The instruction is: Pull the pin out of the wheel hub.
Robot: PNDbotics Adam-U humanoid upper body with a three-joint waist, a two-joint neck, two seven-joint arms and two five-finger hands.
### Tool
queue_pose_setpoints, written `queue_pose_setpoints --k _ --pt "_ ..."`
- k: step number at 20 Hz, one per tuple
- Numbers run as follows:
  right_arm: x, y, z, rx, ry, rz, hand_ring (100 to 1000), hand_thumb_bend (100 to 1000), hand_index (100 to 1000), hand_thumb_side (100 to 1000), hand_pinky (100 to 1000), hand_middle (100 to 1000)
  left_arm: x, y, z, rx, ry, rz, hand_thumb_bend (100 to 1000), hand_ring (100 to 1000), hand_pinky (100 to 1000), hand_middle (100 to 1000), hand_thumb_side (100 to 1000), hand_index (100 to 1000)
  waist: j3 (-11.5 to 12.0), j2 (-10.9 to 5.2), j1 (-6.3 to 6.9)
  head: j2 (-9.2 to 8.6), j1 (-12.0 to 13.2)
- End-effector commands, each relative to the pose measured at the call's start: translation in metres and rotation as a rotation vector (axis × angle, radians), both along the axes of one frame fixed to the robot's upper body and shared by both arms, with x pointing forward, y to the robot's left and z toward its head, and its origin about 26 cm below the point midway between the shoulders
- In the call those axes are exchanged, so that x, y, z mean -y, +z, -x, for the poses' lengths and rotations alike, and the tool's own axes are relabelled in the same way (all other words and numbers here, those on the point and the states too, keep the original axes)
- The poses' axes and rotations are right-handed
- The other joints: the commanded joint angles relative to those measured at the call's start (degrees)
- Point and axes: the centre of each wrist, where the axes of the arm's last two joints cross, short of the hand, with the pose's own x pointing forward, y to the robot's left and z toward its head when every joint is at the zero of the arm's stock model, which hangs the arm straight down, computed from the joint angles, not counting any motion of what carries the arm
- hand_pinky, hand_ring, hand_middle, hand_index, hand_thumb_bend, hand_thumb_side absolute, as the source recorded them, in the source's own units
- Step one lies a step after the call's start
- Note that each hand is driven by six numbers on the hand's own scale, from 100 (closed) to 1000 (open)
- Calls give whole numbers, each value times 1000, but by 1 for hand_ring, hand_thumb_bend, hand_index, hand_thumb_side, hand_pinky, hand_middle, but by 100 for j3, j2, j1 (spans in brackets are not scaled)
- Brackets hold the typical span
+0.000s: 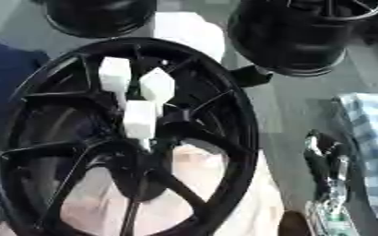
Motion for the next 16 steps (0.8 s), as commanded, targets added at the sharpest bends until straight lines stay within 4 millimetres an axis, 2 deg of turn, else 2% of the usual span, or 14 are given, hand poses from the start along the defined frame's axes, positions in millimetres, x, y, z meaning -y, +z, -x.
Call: queue_pose_setpoints --k 1,11,16 --pt "7 11 -1 27 -3 21 673 203 681 381 719 577 -1 9 -1 30 -2 -6 211 527 573 499 859 665 0 -130 22 -30 -22" --pt "8 11 -2 29 -4 20 673 206 684 379 719 577 -1 8 -1 29 -3 -5 211 528 573 499 859 666 -4 -139 26 -51 -27" --pt "9 11 -2 29 -5 20 675 208 687 380 720 579 -1 8 -1 28 -3 -5 212 528 573 499 859 666 -5 -142 28 -7 -15"
